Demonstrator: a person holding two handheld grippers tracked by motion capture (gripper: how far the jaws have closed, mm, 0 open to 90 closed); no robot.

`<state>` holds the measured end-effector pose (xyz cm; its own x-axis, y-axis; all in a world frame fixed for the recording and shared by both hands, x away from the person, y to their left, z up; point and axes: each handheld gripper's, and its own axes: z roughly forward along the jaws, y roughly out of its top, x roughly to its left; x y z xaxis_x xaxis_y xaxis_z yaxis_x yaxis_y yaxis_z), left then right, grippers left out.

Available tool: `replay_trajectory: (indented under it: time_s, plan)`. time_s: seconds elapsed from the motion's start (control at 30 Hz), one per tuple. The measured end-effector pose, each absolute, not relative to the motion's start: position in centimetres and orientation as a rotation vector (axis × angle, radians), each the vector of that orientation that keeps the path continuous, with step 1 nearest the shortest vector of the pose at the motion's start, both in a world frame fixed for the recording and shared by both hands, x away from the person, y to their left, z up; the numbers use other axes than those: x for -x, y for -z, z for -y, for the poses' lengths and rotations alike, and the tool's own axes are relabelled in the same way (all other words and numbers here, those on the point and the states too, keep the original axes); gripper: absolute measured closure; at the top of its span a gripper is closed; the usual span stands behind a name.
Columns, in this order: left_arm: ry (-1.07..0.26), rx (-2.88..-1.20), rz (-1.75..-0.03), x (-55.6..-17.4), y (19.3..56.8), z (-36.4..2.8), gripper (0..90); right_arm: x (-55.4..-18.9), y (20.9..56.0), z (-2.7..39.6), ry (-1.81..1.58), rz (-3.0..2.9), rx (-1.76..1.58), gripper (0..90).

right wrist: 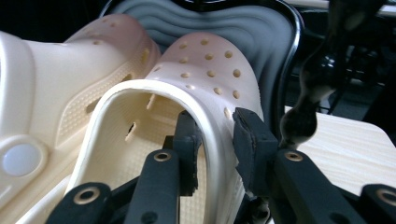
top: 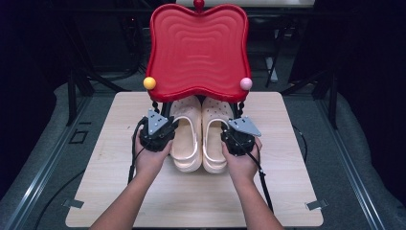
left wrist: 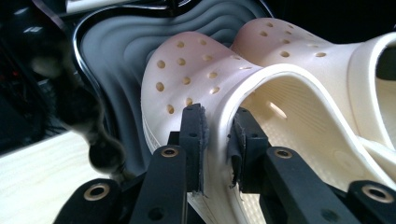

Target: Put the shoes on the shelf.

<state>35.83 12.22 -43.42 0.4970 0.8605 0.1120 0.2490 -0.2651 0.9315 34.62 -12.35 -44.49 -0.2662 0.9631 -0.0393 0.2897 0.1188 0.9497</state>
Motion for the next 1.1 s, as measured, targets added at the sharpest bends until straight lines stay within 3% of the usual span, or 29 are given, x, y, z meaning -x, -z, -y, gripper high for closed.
replay_trajectory:
  time_s: [0.23, 0.27, 0.3, 0.47, 0.8, 1.1]
  plan:
    - [-0.756, -1.765, -0.955, -36.2, 43.4, -12.2, 73.1, -34.5, 44.3, 12.5, -1.192, -1.703, -1.204, 67.3]
    - [-0.736, -1.766, -0.965, -36.3, 43.4, -12.2, 71.5, -34.4, 44.3, 12.4, -1.193, -1.704, -1.197, 66.9]
    - [-0.709, -1.764, -0.976, -36.5, 43.5, -12.2, 63.9, -34.2, 44.3, 12.4, -1.19, -1.713, -1.19, 65.9]
    - [-0.739, -1.734, -0.979, -36.1, 44.2, -12.0, 63.0, -33.7, 44.4, 12.3, -1.167, -1.727, -1.165, 65.4]
    - [-0.648, -1.681, -1.038, -35.3, 44.8, -12.9, 58.5, -33.4, 45.3, 12.7, -1.161, -1.759, -1.205, 61.3]
    - [-0.649, -1.682, -1.027, -34.4, 45.1, -13.4, 54.7, -33.2, 45.8, 13.2, -1.194, -1.785, -1.248, 60.0]
